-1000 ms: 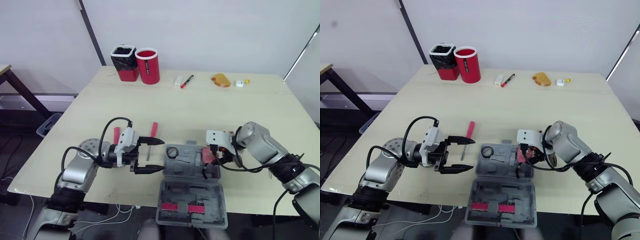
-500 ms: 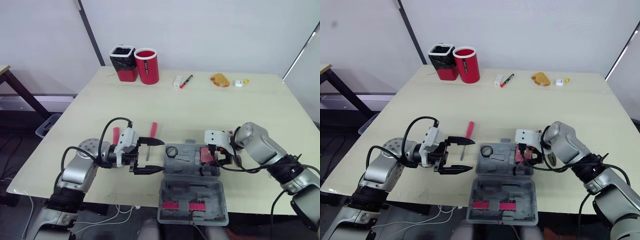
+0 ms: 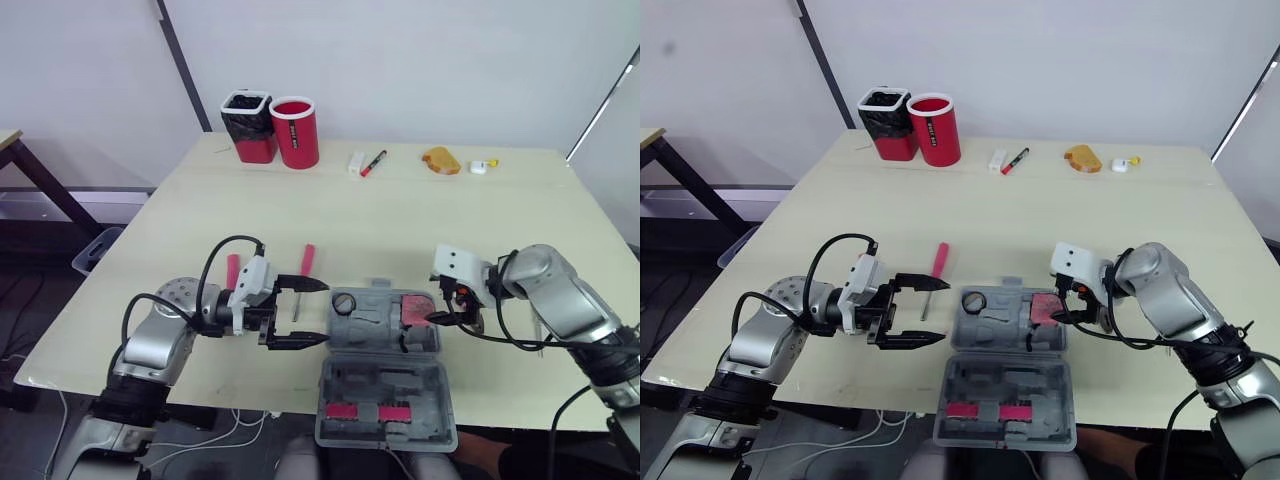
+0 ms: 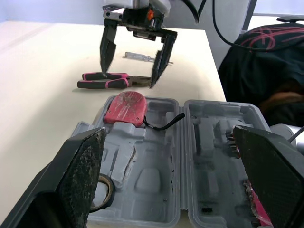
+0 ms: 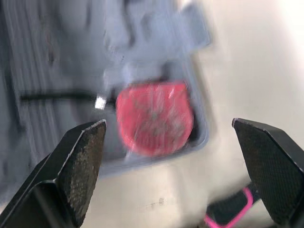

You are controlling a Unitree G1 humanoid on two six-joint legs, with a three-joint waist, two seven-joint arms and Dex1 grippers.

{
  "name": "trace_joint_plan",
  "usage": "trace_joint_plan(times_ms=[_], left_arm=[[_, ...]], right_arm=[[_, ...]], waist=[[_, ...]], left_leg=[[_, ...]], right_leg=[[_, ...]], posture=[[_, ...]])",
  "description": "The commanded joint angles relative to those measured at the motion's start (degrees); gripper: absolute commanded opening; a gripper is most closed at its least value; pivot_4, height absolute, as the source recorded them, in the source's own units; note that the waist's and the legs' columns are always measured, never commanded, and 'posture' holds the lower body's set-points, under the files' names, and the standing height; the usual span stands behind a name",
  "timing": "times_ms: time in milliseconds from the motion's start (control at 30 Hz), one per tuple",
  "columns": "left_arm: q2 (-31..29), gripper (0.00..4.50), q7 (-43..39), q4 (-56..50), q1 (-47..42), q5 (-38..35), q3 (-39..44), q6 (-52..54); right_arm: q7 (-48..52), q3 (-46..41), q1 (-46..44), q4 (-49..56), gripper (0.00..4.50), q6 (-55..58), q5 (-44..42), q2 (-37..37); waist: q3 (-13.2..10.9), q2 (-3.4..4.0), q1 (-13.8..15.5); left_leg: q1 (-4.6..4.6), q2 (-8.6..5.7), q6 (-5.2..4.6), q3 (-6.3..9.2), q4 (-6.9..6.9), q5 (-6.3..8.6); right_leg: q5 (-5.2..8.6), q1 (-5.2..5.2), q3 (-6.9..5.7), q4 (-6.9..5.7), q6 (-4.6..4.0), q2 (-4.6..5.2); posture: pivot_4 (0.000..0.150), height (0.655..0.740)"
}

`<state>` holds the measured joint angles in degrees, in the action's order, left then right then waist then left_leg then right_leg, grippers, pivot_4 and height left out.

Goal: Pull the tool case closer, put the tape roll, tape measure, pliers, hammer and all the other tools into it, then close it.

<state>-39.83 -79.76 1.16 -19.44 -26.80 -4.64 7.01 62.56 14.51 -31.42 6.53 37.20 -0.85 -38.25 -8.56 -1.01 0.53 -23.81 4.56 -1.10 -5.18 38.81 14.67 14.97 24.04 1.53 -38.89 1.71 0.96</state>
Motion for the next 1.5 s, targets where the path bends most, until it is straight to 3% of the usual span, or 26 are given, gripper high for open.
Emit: trace_joint_plan(times_ms=[33,300,433,567,600,1133,1500], left_arm=[[-0.23,4.5,-0.16,-0.82,-0.53,-0.14,1.39,-0.69],[-0.32,4.5,-0.57,0.2,-0.91,0.04,1.54,-1.17],[-0.41,4.5,-0.88,0.68,-1.11,0.17,1.63,-1.46],[-0.44,4.5,-1.02,0.86,-1.18,0.24,1.72,-1.67],[-0.4,4.5,-0.94,0.8,-1.18,0.25,1.69,-1.68],[-0.84,4.5,-1.0,0.55,-0.67,0.05,1.99,-1.79],[-0.92,4.5,-1.7,1.26,-1.23,0.24,1.91,-1.79]], right_arm=[[-3.49,-4.87,1.63,-0.06,4.46,-5.77,-2.84,1.57],[-4.25,-10.35,8.1,-7.06,4.46,-20.52,-9.83,7.07],[-3.41,-10.44,8.58,-10.72,3.27,-24.09,-11.27,7.92],[-3.41,-9.49,9.05,-13.18,1.33,-27.69,-10.93,8.57],[-3.42,-9.41,9.27,-13.98,1.03,-28.71,-10.83,8.77],[-2.72,-10.88,11.04,-27.57,1.03,-45.17,-10.99,11.14],[-1.23,-11.31,11.36,-35.88,1.03,-50.58,-12.37,13.14]], waist=[[0.0,0.0,0.03],[0.0,0.0,0.09],[0.0,0.0,-0.02],[0.0,0.0,-0.04],[0.0,0.0,-0.04],[0.0,0.0,-0.13],[0.0,0.0,-0.23]], left_leg=[[0.0,0.0,0.0,-0.01,0.0,0.0],[0.0,0.0,0.0,-0.02,0.0,0.0],[0.02,0.0,0.0,0.0,0.0,0.0],[0.02,0.0,0.0,0.0,0.0,0.0],[0.02,0.0,0.0,0.0,0.0,0.0],[0.04,0.0,0.0,-0.02,0.0,0.0],[0.07,0.0,0.0,-0.06,0.0,0.0]], right_leg=[[0.0,0.0,0.01,0.0,0.0,0.0],[0.0,-0.02,0.01,0.01,0.01,0.01],[0.0,-0.02,0.01,0.0,0.01,0.0],[0.0,-0.02,0.01,0.0,0.0,-0.01],[0.0,-0.02,0.01,0.0,0.01,-0.01],[0.0,-0.03,0.03,-0.01,0.01,-0.01],[-0.01,-0.06,0.06,0.0,0.01,0.0]], posture=[[0.15,0.74],[0.15,0.74],[0.15,0.74],[0.15,0.74],[0.15,0.74],[0.15,0.74],[0.15,0.74]])
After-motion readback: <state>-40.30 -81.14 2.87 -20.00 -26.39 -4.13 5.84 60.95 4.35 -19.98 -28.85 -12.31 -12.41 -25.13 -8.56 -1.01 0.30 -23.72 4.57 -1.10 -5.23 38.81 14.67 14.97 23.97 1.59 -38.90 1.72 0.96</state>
